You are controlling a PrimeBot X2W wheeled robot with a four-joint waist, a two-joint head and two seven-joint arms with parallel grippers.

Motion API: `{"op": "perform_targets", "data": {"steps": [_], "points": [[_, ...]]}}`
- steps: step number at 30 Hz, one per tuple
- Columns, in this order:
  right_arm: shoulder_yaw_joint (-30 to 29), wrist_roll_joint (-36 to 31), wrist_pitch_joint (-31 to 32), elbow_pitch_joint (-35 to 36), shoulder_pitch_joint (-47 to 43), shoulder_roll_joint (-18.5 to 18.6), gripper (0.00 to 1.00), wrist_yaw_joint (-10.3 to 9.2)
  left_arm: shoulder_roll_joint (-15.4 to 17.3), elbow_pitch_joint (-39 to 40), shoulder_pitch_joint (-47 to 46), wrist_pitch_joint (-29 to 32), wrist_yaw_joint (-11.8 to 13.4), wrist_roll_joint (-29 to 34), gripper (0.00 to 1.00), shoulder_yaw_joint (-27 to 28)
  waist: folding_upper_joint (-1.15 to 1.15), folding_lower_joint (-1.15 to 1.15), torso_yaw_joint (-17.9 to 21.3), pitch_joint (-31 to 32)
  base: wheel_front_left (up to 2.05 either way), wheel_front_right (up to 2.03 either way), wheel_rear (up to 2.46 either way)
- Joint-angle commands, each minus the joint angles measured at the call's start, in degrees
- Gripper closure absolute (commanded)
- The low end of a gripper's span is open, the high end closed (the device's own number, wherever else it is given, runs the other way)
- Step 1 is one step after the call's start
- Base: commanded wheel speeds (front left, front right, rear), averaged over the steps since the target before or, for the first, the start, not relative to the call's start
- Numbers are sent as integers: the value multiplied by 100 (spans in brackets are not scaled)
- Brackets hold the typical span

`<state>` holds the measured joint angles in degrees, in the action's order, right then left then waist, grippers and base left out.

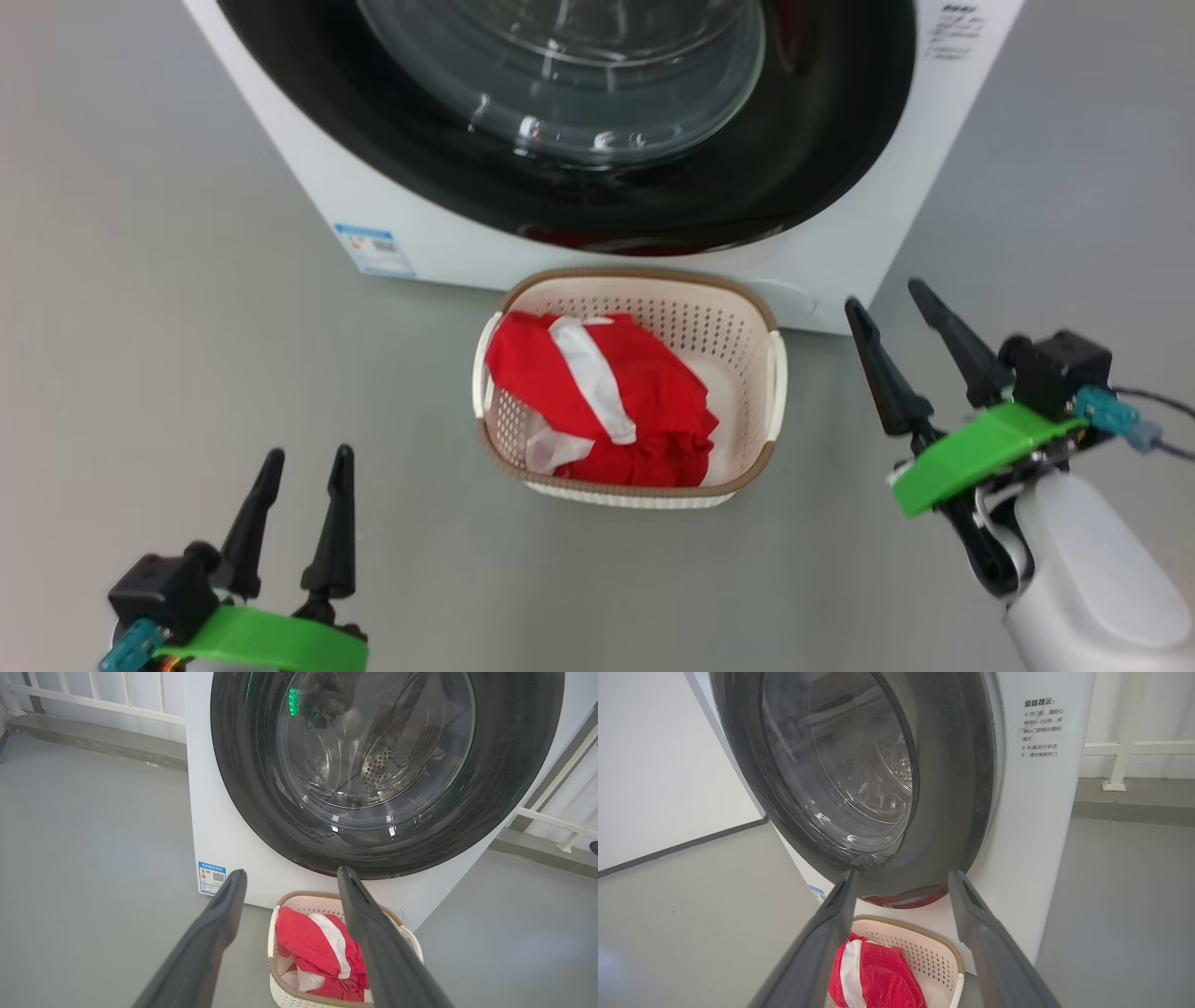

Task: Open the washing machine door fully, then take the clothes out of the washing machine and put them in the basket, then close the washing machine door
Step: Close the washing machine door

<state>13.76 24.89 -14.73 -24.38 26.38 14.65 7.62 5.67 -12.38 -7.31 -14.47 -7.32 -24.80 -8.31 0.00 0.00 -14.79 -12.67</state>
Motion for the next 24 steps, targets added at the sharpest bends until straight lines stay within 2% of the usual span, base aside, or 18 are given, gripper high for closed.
{"op": "perform_targets", "data": {"steps": [1, 24], "points": [[53, 43, -27, 180, -163, -38, 0, -13, 192, 86, 27, -52, -17, 3, 0, 232, 0, 0, 216, 250, 0, 0, 0], [-510, -4, -27, 452, -1360, -125, 0, -13, 413, -11, 584, -52, -17, 116, 0, 717, 0, 0, 1212, 831, 0, 0, 0]]}}
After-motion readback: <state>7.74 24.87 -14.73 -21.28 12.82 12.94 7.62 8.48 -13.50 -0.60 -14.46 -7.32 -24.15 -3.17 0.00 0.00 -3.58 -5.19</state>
